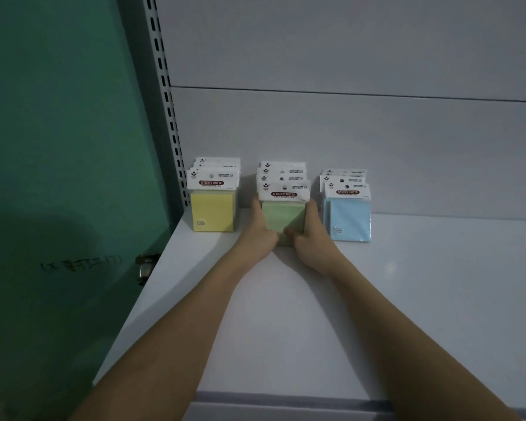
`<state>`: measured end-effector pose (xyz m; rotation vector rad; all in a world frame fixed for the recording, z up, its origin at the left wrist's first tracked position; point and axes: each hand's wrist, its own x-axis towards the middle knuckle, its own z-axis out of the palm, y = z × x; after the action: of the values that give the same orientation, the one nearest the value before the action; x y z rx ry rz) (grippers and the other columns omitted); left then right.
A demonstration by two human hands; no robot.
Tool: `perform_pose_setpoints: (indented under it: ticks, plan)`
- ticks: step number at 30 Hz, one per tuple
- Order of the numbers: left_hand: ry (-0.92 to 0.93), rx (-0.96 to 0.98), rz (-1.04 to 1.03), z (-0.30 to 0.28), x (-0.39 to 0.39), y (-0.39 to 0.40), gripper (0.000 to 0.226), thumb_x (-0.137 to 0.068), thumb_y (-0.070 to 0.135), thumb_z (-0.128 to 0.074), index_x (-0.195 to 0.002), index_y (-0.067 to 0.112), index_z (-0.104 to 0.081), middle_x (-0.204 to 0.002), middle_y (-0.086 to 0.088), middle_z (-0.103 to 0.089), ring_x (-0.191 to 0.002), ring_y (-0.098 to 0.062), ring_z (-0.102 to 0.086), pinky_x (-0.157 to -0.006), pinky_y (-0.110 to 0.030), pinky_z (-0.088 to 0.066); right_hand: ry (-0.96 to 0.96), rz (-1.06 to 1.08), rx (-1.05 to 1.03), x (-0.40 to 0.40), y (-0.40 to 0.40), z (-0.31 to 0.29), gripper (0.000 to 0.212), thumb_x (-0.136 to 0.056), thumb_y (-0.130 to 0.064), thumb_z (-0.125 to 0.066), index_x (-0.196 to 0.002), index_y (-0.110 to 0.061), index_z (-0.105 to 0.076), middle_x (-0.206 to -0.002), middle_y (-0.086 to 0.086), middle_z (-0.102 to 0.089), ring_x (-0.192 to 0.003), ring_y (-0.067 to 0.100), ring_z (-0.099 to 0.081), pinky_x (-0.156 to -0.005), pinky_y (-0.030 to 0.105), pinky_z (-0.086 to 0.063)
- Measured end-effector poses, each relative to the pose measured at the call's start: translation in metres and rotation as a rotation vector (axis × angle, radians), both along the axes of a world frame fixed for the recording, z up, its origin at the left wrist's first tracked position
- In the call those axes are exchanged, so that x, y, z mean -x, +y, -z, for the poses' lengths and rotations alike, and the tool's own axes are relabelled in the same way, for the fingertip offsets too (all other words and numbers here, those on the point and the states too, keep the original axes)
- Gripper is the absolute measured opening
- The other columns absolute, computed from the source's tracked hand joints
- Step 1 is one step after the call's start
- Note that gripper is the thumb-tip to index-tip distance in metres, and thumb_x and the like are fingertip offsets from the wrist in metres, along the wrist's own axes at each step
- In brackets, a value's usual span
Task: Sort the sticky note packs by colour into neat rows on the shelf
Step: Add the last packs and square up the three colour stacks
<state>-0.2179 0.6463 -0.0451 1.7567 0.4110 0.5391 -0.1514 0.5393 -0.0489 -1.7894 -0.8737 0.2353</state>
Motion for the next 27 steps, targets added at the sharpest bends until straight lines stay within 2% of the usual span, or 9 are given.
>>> perform_pose_setpoints:
  ticks: [2,4,6,7,10,12,17,22,27]
  plan:
    - [-0.024,-0.035,-0.004,0.003,0.002,0.004,0.083,-0.076,-0.020,-0.060,-0.143,0.011,-0.022,-0.121,0.000,-0.051,-0.101,-0.002,-0.054,-0.078,-0.006,-0.047,-0.043,0.013,-0.018,0.000,0.001,0.002,0.053,-0.087,0.012,-0.044,-0.136,-0.005,-0.031,-0.118,-0.006,-0.049,-0.109,0.006,-0.047,-0.085,0.000,-0.037]
    - [-0.035,-0.078,-0.022,0.007,-0.002,0.006,0.083,-0.076,-0.018,-0.060,-0.143,0.013,-0.023,-0.123,0.002,-0.051,-0.110,-0.009,-0.053,-0.083,-0.008,-0.046,-0.061,0.023,-0.050,0.000,0.003,0.003,0.055,-0.088,0.012,-0.043,-0.138,-0.004,-0.029,-0.123,-0.005,-0.048,-0.113,0.005,-0.045,-0.093,0.003,-0.037]
    - [-0.026,-0.098,-0.054,0.008,-0.005,0.005,0.082,-0.077,-0.014,-0.059,-0.144,0.016,-0.024,-0.120,0.006,-0.053,-0.109,-0.009,-0.055,-0.081,-0.006,-0.045,-0.059,0.010,-0.059,0.000,0.004,0.002,0.060,-0.087,0.012,-0.042,-0.142,-0.006,-0.025,-0.129,-0.003,-0.046,-0.118,0.004,-0.043,-0.093,0.000,-0.033]
    - [-0.019,-0.100,-0.067,0.007,-0.006,0.004,0.081,-0.077,-0.011,-0.059,-0.144,0.018,-0.024,-0.119,0.007,-0.054,-0.108,-0.008,-0.056,-0.081,-0.008,-0.045,-0.050,-0.001,-0.055,0.000,0.005,0.002,0.063,-0.087,0.011,-0.042,-0.143,-0.009,-0.023,-0.131,-0.004,-0.045,-0.120,0.004,-0.043,-0.092,0.000,-0.033]
    - [-0.003,-0.062,-0.080,0.006,-0.006,-0.001,0.072,-0.084,-0.004,-0.053,-0.145,0.023,-0.025,-0.121,0.007,-0.053,-0.111,-0.013,-0.054,-0.091,-0.024,-0.042,0.030,-0.020,-0.069,0.001,0.003,0.002,0.065,-0.088,0.007,-0.043,-0.144,-0.019,-0.022,-0.134,-0.008,-0.043,-0.122,0.002,-0.042,-0.096,0.012,-0.034]
    - [-0.014,-0.028,-0.080,0.003,-0.005,-0.002,0.062,-0.090,0.003,-0.047,-0.145,0.023,-0.027,-0.124,0.004,-0.053,-0.115,-0.016,-0.052,-0.095,-0.028,-0.039,0.061,-0.022,-0.093,0.001,0.003,0.001,0.064,-0.088,0.005,-0.042,-0.144,-0.020,-0.025,-0.134,-0.009,-0.044,-0.121,0.002,-0.043,-0.096,0.012,-0.035]
    - [-0.026,-0.021,-0.088,-0.001,-0.005,-0.003,0.046,-0.098,0.012,-0.038,-0.143,0.019,-0.032,-0.119,0.006,-0.053,-0.104,-0.009,-0.049,-0.076,-0.014,-0.032,0.080,0.006,-0.079,-0.002,0.004,0.003,0.051,-0.096,-0.005,-0.039,-0.143,-0.022,-0.028,-0.132,-0.011,-0.046,-0.120,0.003,-0.044,-0.102,0.021,-0.033]
    - [-0.008,-0.029,-0.071,-0.001,-0.004,-0.002,0.045,-0.100,0.018,-0.035,-0.145,0.022,-0.028,-0.131,0.003,-0.051,-0.112,-0.014,-0.049,-0.086,-0.020,-0.031,0.051,0.062,-0.024,-0.001,0.004,0.005,0.038,-0.100,-0.016,-0.038,-0.135,-0.028,-0.033,-0.126,-0.012,-0.051,-0.115,0.007,-0.048,-0.100,0.027,-0.036]
    - [-0.029,0.000,-0.082,-0.002,-0.004,-0.003,0.045,-0.097,0.015,-0.037,-0.141,0.021,-0.031,-0.124,0.003,-0.053,-0.110,-0.018,-0.052,-0.082,-0.025,-0.034,0.052,0.086,-0.058,0.003,0.005,0.003,0.040,-0.099,-0.012,-0.039,-0.138,-0.023,-0.035,-0.127,-0.011,-0.050,-0.117,0.005,-0.047,-0.101,0.025,-0.036]
